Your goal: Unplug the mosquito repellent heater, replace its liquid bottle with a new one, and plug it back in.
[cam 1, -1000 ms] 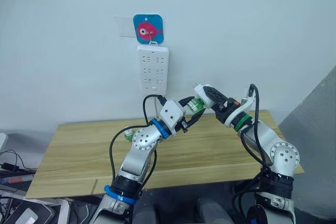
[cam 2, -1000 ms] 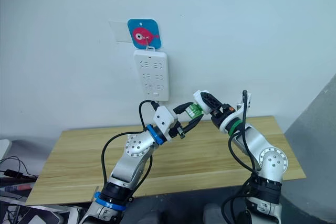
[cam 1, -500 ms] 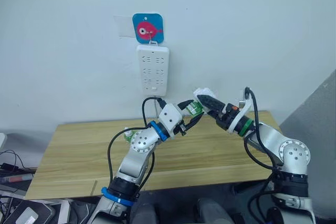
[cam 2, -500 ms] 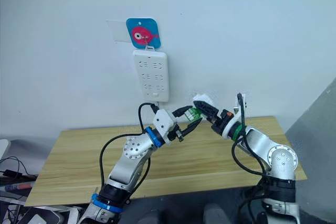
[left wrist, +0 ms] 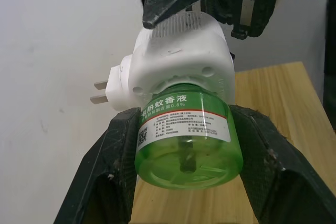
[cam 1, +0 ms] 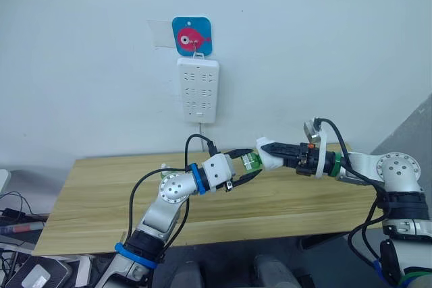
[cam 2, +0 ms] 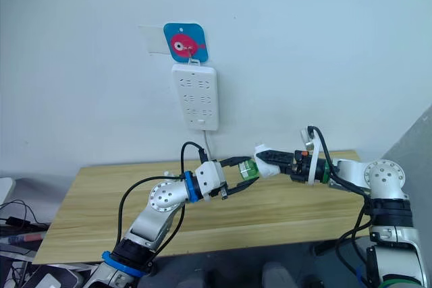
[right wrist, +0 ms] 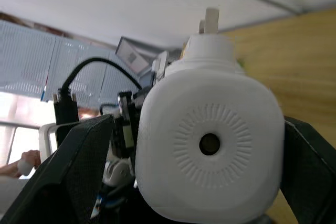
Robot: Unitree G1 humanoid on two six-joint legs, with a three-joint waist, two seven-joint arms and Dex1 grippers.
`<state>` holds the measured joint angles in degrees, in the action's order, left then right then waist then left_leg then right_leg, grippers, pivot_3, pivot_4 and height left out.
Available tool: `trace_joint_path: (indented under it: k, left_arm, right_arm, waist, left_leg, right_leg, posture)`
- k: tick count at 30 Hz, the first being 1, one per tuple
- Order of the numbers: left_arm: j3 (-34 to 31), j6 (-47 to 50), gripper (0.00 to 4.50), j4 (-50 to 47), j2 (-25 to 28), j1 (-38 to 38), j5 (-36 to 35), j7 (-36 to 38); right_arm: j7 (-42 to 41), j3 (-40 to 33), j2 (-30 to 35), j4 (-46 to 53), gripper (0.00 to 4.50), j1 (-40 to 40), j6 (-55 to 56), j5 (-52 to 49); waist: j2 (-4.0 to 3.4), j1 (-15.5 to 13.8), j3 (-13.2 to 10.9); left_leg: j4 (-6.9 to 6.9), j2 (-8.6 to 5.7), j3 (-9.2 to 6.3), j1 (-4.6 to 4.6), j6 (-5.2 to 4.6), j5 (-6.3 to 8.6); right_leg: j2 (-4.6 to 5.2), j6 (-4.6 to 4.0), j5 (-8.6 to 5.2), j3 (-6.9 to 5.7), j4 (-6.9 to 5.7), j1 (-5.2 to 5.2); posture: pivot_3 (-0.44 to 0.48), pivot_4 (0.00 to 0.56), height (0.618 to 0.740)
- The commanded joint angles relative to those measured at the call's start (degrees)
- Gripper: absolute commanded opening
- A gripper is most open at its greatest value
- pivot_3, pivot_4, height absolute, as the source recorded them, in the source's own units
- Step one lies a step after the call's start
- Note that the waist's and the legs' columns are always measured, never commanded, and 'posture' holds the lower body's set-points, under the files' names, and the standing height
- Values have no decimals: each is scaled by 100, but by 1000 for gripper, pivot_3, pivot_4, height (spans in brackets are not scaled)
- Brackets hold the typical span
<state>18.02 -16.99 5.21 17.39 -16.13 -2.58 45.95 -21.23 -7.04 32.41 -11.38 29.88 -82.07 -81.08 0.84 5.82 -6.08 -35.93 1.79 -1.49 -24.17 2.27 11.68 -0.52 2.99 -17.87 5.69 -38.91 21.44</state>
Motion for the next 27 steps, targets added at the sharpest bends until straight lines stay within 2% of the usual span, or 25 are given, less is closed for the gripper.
trace_joint_path:
  k: [1,19,22,25,27]
  left_arm:
    - [21,-223,2246,72,17,-187,45,70]
    - [58,-609,2246,397,62,-368,-8,421]
    - [62,-649,2246,450,58,-402,1,445]
    - [52,-672,2246,465,57,-398,-7,466]
    - [51,-680,2246,463,57,-385,-13,470]
  right_arm:
    - [-486,-7,37,87,4481,244,-179,143]
    - [-1299,-152,63,-33,4481,456,-443,1095]
    - [-1411,-134,91,3,3893,453,-496,1211]
    - [-1501,-154,86,-9,2994,482,-511,1324]
    - [-1564,-168,84,-27,2994,501,-516,1383]
  waist:
    - [0,-20,0]
    - [0,-80,0]
    - [0,-80,0]
    - [-1,-79,1]
    - [-1,-79,1]
  left_leg:
    - [0,0,-1,0,0,0]
    - [-1,0,-1,0,-1,1]
    - [-1,0,-1,0,-1,1]
    - [-2,0,-1,1,-1,1]
    - [-2,0,-2,1,-1,1]
  right_leg:
    - [0,1,0,-1,0,0]
    - [0,0,0,-3,-2,0]
    - [0,-2,1,-3,-2,0]
    - [0,-7,4,-4,-3,-1]
    - [0,-7,4,-4,-4,0]
  posture:
    - [-41,79,740]
    - [-53,70,740]
    - [-54,70,740]
    - [-53,70,740]
    - [-51,70,740]
